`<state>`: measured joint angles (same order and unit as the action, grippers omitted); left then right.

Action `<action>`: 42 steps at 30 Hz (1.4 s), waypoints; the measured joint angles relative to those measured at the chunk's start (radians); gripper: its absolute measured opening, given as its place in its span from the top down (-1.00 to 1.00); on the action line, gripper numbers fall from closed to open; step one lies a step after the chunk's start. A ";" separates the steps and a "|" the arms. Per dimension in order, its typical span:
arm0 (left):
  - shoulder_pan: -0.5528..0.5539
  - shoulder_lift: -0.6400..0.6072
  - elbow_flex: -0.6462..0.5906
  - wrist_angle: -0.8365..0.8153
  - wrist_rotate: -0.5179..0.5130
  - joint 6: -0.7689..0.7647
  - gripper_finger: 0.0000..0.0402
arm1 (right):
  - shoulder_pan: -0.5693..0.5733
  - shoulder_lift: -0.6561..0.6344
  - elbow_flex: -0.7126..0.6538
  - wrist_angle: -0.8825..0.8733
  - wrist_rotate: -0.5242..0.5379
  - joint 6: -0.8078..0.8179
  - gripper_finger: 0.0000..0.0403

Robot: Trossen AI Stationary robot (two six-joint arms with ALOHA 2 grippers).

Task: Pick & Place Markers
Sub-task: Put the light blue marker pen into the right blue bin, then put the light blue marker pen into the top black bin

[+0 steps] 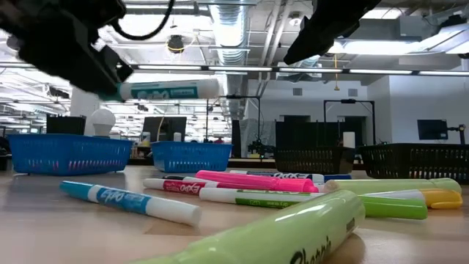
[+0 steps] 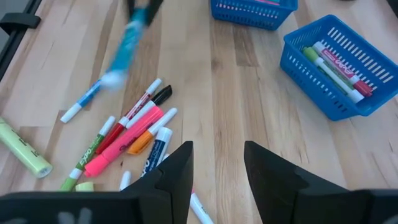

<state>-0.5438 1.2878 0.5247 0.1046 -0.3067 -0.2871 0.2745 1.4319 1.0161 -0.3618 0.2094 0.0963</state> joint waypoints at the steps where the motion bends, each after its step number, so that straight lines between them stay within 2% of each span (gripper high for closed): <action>1: 0.000 -0.052 0.000 -0.059 -0.055 -0.016 0.64 | 0.000 0.000 0.000 0.000 0.000 0.000 0.34; 6: 0.033 -0.257 0.000 -0.269 -0.328 -0.076 0.66 | 0.000 0.000 0.000 0.000 0.000 -0.001 0.35; 8: 0.076 -0.302 0.000 -0.278 -0.378 -0.086 0.63 | -0.002 0.000 0.000 0.000 0.000 -0.002 0.35; 10: 0.135 -0.320 0.000 -0.279 -0.382 -0.085 0.62 | -0.002 0.000 0.000 0.000 0.000 -0.003 0.35; 14: 0.281 -0.287 0.000 -0.277 -0.370 -0.098 0.63 | -0.004 0.000 0.000 0.005 0.000 -0.026 0.35; 20: 0.492 -0.140 0.000 -0.246 -0.304 -0.100 0.60 | -0.011 0.000 0.000 0.005 0.000 -0.027 0.35; 25: 0.587 -0.016 0.000 -0.171 -0.273 -0.099 0.56 | -0.020 0.000 0.000 0.005 0.000 -0.027 0.35; 31: 0.626 0.071 0.000 -0.082 -0.270 -0.085 0.46 | -0.031 0.000 0.000 0.005 0.000 -0.027 0.35; 36: 0.623 0.077 0.001 -0.061 -0.266 -0.084 0.37 | -0.035 0.000 0.000 0.005 0.000 -0.026 0.35; 39: 0.595 0.041 0.000 0.025 -0.174 -0.050 0.36 | -0.035 0.000 0.000 0.005 0.000 -0.027 0.35; 42: 0.549 -0.004 0.001 0.136 -0.002 0.012 0.38 | -0.035 0.000 0.000 0.005 0.000 -0.027 0.35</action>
<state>0.0050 1.2840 0.5259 0.2406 -0.3090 -0.2749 0.2394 1.4322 1.0164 -0.3573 0.2096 0.0697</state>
